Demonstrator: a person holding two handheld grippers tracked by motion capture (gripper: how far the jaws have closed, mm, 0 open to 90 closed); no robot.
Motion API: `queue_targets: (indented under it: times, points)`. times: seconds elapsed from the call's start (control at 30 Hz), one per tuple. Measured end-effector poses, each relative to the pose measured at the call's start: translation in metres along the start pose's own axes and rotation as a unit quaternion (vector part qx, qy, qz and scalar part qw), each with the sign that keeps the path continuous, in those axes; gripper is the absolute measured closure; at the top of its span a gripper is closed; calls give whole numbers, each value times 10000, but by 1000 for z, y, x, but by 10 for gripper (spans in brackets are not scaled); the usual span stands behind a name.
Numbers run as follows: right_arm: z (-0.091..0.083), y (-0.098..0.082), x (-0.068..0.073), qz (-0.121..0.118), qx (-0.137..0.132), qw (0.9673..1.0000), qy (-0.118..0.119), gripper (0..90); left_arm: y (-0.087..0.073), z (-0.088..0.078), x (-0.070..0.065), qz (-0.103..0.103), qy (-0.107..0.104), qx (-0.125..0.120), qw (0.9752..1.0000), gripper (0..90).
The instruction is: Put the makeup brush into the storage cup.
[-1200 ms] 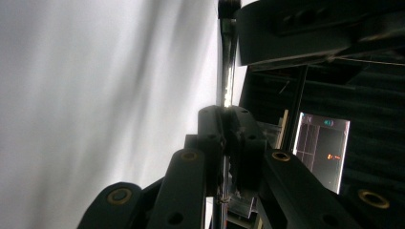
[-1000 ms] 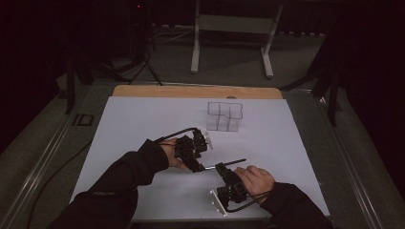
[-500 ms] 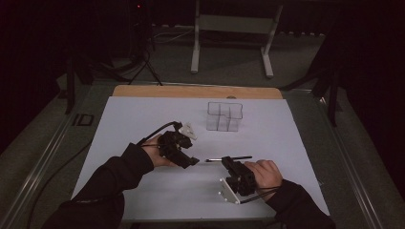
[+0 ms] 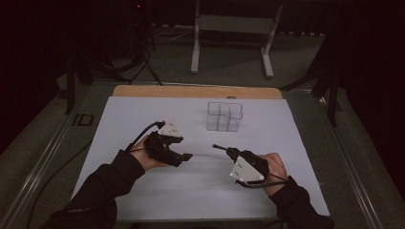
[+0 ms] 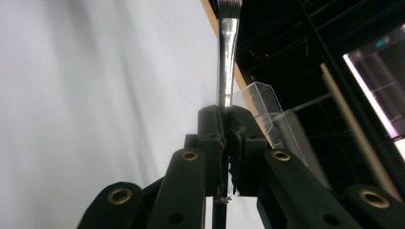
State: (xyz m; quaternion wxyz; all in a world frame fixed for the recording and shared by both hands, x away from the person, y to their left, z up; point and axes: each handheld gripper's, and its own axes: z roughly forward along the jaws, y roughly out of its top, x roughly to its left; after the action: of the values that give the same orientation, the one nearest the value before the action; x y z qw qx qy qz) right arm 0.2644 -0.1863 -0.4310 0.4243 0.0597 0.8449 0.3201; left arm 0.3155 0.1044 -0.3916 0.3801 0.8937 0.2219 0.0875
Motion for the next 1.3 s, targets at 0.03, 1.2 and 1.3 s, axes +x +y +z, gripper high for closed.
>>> queue_targets:
  times: [0.03, 1.2, 1.3]
  points:
    - [-1, -1, -4, 158, -46, 9999, 23, 842, -2, 0, -1, -20, 25, -26, 10000, 334]
    - [8, -5, -73, 2274, -694, 9713, 69, 842, -70, 9, -13, -553, -46, -504, 9972, 16]
    - [8, -5, -80, 2488, -786, 9653, 108, 842, -77, 8, -14, -608, -29, -560, 9966, 16]
